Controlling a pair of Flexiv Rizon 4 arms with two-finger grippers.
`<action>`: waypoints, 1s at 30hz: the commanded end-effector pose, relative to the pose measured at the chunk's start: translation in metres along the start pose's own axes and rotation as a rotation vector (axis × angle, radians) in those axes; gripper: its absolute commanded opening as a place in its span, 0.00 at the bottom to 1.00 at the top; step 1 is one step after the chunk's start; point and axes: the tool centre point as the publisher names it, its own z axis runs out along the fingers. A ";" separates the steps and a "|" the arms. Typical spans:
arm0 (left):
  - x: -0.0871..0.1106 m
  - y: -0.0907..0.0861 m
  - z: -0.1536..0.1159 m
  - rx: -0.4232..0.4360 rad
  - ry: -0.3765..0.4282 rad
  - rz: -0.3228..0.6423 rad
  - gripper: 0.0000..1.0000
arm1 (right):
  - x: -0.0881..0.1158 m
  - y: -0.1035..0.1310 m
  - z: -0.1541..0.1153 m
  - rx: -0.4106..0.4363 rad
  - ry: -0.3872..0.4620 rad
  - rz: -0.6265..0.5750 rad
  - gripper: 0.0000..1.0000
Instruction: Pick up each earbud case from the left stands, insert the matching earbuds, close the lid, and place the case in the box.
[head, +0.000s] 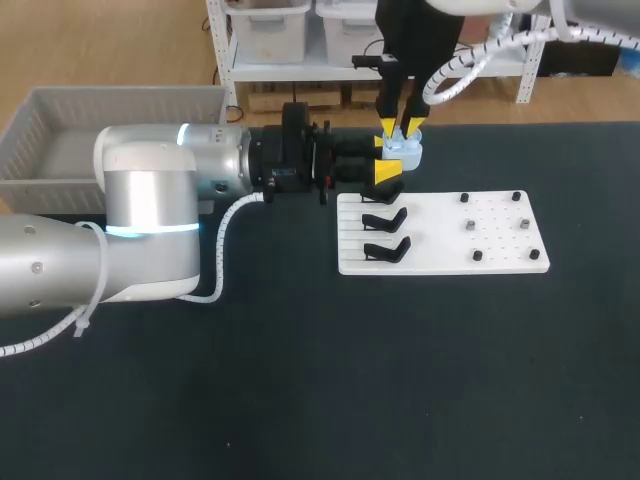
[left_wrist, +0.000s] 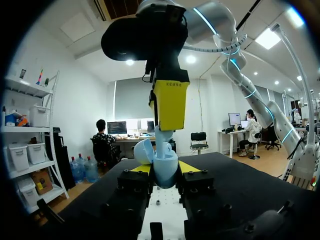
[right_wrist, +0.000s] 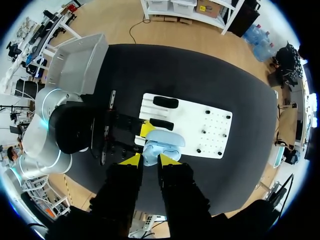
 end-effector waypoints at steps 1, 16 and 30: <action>0.000 -0.002 0.000 -0.005 -0.001 0.002 0.00 | 0.006 0.000 0.004 0.009 -0.019 0.003 0.00; 0.000 -0.002 0.000 -0.005 -0.001 0.002 0.00 | 0.007 -0.004 0.007 0.020 -0.024 0.005 0.00; 0.000 -0.002 0.000 -0.005 -0.001 0.002 0.00 | 0.006 -0.004 0.008 0.005 -0.005 0.015 1.00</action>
